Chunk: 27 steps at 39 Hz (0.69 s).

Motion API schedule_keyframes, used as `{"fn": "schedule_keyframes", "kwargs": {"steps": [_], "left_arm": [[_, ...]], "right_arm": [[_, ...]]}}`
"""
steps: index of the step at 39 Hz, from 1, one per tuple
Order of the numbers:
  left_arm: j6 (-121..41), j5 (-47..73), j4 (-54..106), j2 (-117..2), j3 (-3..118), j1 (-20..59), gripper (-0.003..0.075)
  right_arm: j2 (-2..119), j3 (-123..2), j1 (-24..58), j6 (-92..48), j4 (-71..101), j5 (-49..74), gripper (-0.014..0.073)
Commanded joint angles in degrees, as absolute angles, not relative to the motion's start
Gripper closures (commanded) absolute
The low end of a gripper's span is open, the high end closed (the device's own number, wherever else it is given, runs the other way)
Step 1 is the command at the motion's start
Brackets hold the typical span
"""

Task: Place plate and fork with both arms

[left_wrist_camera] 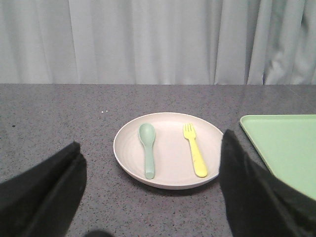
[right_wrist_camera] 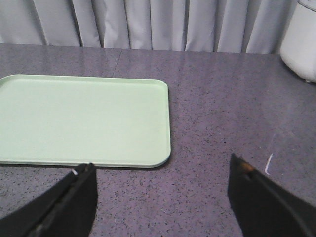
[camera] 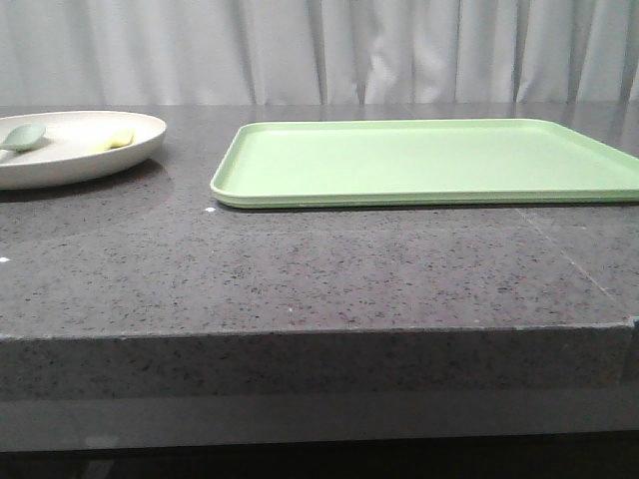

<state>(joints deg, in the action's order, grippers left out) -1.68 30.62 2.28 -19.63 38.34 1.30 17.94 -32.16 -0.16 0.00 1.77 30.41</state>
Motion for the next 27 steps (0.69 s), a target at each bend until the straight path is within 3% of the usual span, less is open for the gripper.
{"fn": "schedule_keyframes", "kwargs": {"steps": [1, 14, 21, 27], "left_arm": [[-1.7, 26.1, 3.1, -20.7, 40.4, 1.3, 0.0164], [-1.7, 25.4, 1.8, -24.1, 41.4, 1.3, 0.0164], [-1.7, 31.9, -3.1, -33.5, 46.9, 1.3, 0.0171], [-1.7, 39.9, -6.0, -44.8, 53.0, 1.3, 0.0224]], "right_arm": [[18.8, -34.0, -0.5, -0.4, 1.2, 26.0, 0.0003], [18.8, -34.0, -0.5, -0.4, 1.2, 26.0, 0.0003], [18.8, -34.0, -0.5, -0.4, 1.2, 26.1, 0.0003], [18.8, -34.0, -0.5, -0.4, 1.2, 26.1, 0.0003]]}}
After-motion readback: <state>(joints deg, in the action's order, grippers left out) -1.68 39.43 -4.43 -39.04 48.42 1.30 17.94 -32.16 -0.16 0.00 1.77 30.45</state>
